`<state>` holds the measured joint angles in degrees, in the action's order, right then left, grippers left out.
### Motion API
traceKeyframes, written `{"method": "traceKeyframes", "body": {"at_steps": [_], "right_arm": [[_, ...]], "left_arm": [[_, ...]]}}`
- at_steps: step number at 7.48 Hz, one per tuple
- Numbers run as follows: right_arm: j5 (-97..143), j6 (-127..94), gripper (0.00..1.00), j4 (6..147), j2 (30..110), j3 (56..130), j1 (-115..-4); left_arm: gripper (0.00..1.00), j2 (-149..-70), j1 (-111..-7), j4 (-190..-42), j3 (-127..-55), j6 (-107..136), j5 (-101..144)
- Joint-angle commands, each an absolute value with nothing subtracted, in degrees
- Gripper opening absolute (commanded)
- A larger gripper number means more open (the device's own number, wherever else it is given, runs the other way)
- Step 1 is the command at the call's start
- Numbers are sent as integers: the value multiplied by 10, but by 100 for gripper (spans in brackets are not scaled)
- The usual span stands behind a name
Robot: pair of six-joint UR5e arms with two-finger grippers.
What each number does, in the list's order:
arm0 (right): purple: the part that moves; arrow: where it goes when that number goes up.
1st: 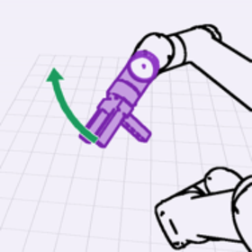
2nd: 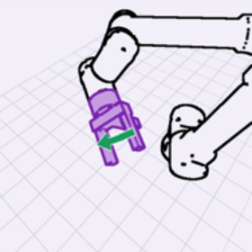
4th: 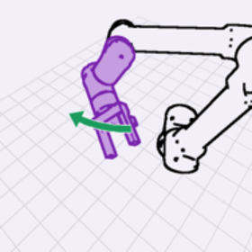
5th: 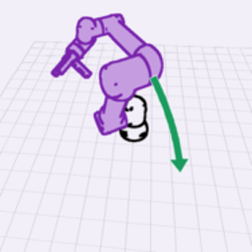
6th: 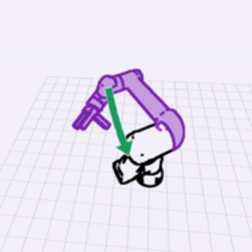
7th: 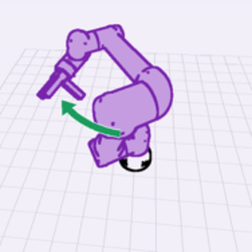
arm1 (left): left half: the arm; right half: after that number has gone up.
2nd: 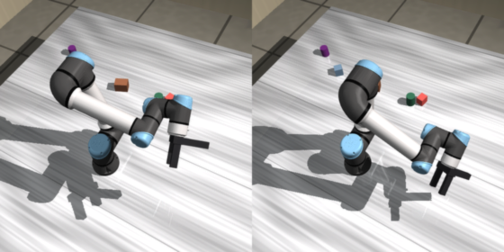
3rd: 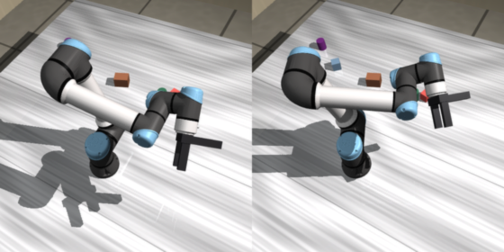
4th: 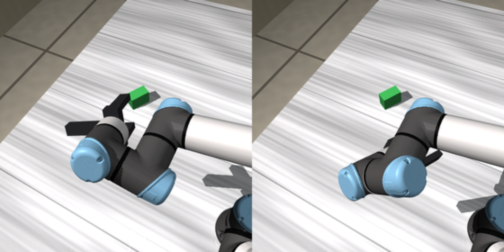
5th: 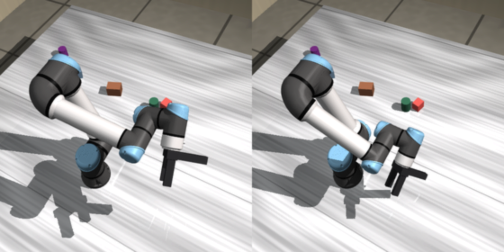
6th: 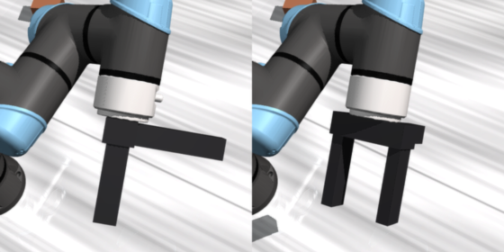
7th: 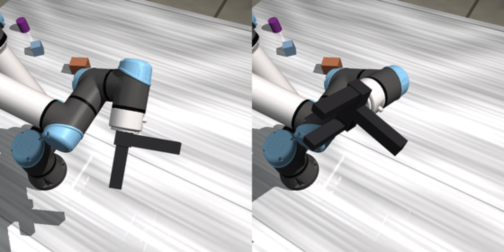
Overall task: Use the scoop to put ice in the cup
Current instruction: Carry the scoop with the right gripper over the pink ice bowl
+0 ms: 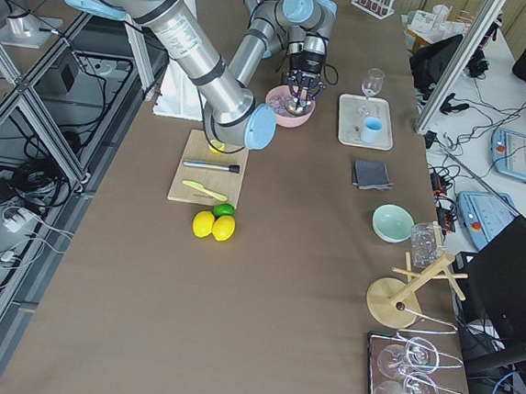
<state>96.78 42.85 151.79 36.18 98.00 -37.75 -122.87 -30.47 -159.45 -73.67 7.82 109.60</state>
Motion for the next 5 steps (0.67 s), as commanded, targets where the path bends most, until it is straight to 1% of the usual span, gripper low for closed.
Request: {"method": "traceKeyframes", "body": {"at_steps": [1, 2, 5], "right_arm": [[959, 418, 0, 1517, 358, 953, -361], [960, 411, 0, 1493, 346, 921, -356], [961, 371, 0, 1473, 344, 901, -338]], "left_arm": [[98, -1232, -304, -1594, -736, 78, 1096], [98, -1232, -304, -1595, -736, 77, 1095], [98, -1231, -305, -1596, -736, 76, 1095]]}}
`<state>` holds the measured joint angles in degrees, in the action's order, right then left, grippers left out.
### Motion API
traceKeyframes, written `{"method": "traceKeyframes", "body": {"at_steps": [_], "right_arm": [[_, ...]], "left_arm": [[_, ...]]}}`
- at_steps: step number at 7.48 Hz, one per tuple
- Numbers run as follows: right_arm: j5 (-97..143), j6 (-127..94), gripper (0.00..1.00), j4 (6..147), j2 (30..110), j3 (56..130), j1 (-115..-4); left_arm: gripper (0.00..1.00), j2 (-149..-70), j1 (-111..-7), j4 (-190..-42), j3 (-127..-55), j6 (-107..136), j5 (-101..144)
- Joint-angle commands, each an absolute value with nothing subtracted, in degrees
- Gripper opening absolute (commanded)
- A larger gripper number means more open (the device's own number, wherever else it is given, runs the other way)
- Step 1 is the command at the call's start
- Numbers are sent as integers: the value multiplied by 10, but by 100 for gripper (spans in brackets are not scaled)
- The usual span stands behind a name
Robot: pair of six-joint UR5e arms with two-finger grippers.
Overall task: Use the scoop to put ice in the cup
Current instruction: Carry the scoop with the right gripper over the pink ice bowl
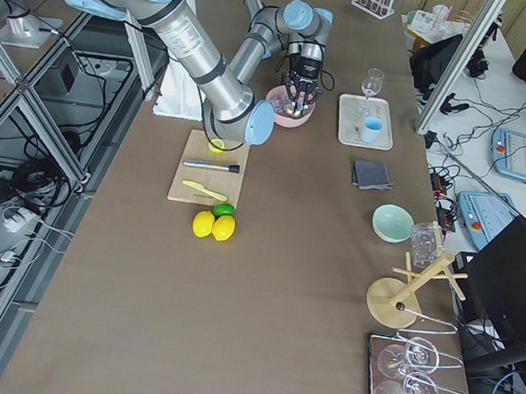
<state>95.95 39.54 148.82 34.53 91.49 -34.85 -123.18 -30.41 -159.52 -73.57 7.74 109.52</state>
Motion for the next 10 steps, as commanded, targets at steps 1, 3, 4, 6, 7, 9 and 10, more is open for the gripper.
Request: {"method": "traceKeyframes", "body": {"at_steps": [1, 3, 4, 6, 7, 9, 10], "right_arm": [[962, 368, 0, 1471, 338, 888, -334], [963, 342, 0, 1443, 340, 869, -312], [966, 329, 0, 1429, 344, 874, -311], [968, 297, 0, 1384, 372, 901, -311], [968, 282, 0, 1367, 393, 927, -311], [968, 249, 0, 1352, 444, 999, -311], [968, 243, 0, 1329, 459, 1012, -311]], "left_arm": [[98, -1230, -305, -1596, -736, 76, 1096], [98, -1230, -305, -1597, -736, 76, 1095], [98, -1229, -305, -1596, -736, 75, 1095], [98, -1228, -305, -1596, -736, 74, 1095], [98, -1227, -305, -1595, -736, 74, 1096], [98, -1227, -305, -1594, -736, 72, 1095], [98, -1227, -305, -1594, -736, 72, 1095]]}}
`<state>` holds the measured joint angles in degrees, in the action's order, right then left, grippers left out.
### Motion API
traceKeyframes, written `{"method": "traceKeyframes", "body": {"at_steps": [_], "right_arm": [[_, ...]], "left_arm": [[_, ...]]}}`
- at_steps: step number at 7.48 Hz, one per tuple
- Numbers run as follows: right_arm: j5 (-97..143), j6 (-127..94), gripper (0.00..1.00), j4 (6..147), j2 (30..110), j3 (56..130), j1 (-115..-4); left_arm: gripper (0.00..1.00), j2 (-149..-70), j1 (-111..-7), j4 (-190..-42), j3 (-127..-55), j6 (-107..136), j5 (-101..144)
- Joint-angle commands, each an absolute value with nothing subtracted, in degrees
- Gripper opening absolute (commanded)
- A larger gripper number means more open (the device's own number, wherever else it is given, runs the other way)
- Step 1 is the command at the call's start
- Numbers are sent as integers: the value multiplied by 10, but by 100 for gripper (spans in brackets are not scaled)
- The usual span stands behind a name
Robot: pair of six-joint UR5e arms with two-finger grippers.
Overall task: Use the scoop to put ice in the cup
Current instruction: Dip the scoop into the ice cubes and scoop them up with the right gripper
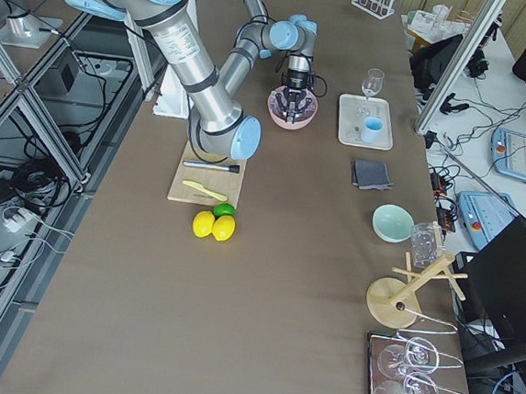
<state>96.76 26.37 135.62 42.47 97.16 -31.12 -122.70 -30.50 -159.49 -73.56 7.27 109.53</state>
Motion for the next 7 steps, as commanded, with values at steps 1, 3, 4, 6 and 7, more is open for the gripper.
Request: {"method": "traceKeyframes", "body": {"at_steps": [1, 3, 4, 6, 7], "right_arm": [[976, 238, 0, 1283, 474, 1012, -311], [976, 161, 0, 1222, 488, 1012, -311], [978, 148, 0, 1197, 490, 1013, -311], [978, 146, 0, 1196, 503, 1033, -311], [978, 145, 0, 1195, 513, 1051, -311]], "left_arm": [[98, -1226, -305, -1593, -736, 72, 1096], [98, -1226, -304, -1593, -736, 72, 1096], [98, -1226, -304, -1589, -736, 71, 1096], [98, -1226, -304, -1589, -736, 71, 1096], [98, -1226, -304, -1586, -736, 70, 1096]]}}
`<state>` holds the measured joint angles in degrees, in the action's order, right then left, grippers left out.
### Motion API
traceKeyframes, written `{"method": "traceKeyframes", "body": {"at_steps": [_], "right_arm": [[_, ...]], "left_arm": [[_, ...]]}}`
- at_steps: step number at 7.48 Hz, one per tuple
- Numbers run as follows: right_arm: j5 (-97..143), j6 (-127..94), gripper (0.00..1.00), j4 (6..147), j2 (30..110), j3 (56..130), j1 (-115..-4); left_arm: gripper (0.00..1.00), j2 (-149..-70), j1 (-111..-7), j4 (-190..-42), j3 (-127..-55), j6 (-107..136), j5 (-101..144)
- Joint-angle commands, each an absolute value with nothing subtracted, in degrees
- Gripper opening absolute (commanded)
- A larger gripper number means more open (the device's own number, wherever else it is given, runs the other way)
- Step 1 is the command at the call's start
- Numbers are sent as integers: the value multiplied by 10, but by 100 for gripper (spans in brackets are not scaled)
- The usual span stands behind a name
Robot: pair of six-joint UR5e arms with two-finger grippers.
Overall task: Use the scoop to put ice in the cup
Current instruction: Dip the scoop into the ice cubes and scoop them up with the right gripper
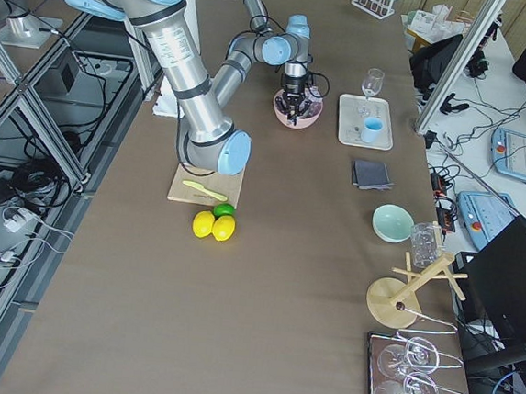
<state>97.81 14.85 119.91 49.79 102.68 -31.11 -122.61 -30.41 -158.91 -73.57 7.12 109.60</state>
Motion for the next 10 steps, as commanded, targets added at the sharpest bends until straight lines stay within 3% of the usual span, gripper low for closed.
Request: {"method": "traceKeyframes", "body": {"at_steps": [1, 10], "right_arm": [[978, 145, 0, 1196, 524, 1072, -311], [988, 118, 0, 1102, 626, 1178, -310]], "left_arm": [[98, -1226, -303, -1585, -736, 71, 1096], [98, -1223, -301, -1578, -736, 70, 1096]]}}
